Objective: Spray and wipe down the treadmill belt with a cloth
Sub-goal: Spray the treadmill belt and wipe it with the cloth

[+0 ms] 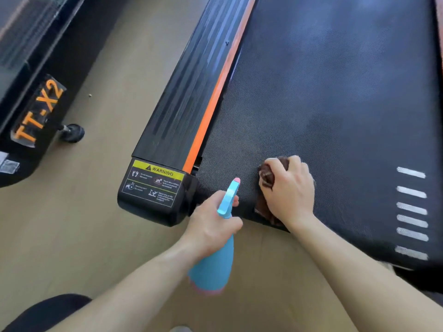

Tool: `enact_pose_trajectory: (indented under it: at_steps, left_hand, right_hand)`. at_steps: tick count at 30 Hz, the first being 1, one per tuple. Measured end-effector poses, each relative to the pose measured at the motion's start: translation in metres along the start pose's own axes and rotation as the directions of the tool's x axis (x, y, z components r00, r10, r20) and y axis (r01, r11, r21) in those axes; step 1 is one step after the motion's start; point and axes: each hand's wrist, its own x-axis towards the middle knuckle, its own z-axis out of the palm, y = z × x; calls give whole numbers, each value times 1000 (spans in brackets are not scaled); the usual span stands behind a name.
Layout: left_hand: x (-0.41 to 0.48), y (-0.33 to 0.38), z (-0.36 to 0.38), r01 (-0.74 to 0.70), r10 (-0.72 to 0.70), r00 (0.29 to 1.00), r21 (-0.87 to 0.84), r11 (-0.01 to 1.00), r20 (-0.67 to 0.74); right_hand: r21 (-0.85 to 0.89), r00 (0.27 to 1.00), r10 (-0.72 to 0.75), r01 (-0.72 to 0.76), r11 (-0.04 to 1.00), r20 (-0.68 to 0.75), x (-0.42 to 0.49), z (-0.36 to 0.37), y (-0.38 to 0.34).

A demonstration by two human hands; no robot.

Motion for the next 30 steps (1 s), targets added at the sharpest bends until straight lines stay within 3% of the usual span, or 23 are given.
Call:
enact_pose_trajectory:
  at_steps: [9,12,17,20,23,26,28,30]
  left_hand:
    - [-8,-16,-22,72,-92,981,-118,990,-170]
    - [-13,-14,-29,71,-85,983,-88,994,-163]
    - [-18,-12,-36,35,-41,994,-63,997,-102]
    - [-19,-10,-42,7,-14,995,-65,998,-103]
    - [-19,-10,-51,-12,0,991,-88,996,-133]
    - [-21,-8,-65,-41,22,989,-130,991,-145]
    - [-20,-9,-74,-56,31,987,-156,986,-155]
    - [-18,-10,-80,-69,41,986,-172,983,-161]
  right_hand:
    - [34,997,62,-61,998,-36,2,4,-5]
    - [29,997,60,-59,998,-47,1,4,-7]
    - [21,991,-137,137,990,5,51,12,-14]
    - [27,997,-72,72,997,31,115,30,-46]
    - [35,996,-59,57,998,60,122,36,-72]
    - [95,964,-261,256,962,45,58,27,-77]
    - [149,889,-450,435,888,89,17,21,-71]
    - [162,844,-525,506,847,111,18,20,-66]
